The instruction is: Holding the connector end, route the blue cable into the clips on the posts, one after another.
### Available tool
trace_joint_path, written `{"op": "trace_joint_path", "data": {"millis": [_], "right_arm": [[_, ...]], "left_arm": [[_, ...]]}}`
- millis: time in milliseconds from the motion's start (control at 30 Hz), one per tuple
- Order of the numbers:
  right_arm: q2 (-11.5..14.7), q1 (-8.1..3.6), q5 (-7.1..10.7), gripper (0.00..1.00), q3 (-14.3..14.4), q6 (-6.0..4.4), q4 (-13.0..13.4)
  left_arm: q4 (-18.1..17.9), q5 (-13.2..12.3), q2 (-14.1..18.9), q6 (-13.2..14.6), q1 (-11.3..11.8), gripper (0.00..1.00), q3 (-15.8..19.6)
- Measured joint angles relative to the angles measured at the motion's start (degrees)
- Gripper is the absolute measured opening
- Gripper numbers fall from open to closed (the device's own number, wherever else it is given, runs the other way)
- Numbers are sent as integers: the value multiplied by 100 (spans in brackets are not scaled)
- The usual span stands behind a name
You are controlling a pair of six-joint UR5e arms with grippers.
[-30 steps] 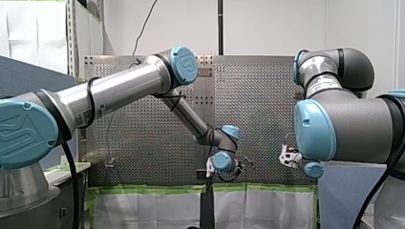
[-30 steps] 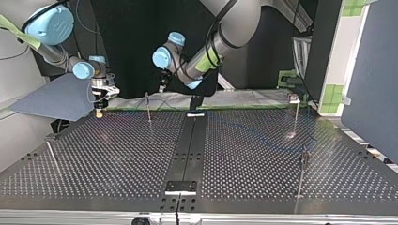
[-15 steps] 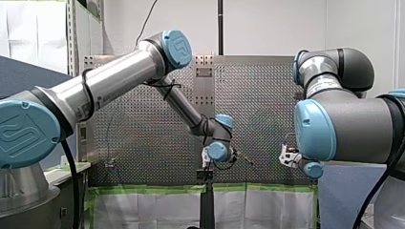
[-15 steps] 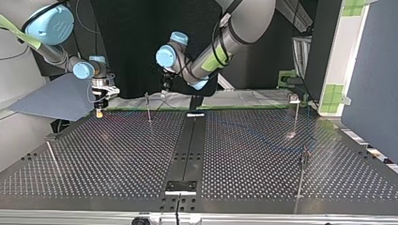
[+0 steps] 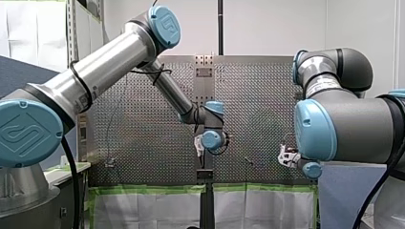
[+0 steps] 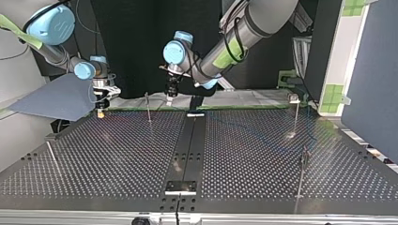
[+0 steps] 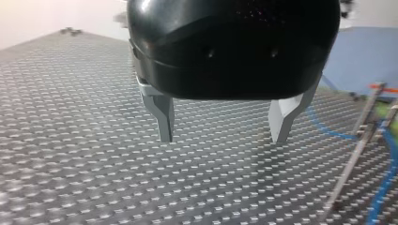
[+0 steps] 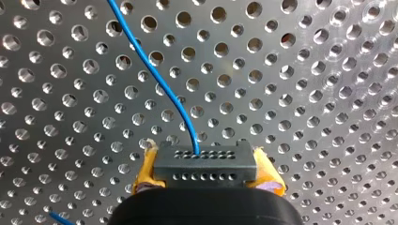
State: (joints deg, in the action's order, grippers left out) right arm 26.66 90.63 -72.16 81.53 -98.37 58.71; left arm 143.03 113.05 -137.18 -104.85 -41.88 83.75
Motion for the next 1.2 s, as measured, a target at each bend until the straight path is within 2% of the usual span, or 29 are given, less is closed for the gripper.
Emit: {"op": "trace_joint_path", "data": {"millis": [167, 600, 833, 1000, 1200], "right_arm": [[-1, 5, 3, 0, 0, 6, 1], [-4, 31, 9, 0, -4, 1, 1], [-2, 44, 9, 0, -3, 0, 1], [-3, 49, 9, 0, -4, 0, 1], [0, 62, 9, 0, -2, 0, 8]], "left_arm": [[-300, 13, 300, -92, 39, 99, 300], [-1105, 1, 1122, -72, 53, 99, 1121], [-1086, 81, 1542, -93, 60, 99, 1542], [-1282, 43, 1862, -265, 81, 99, 1861], [-1414, -19, 2205, -344, 89, 99, 2204]]}}
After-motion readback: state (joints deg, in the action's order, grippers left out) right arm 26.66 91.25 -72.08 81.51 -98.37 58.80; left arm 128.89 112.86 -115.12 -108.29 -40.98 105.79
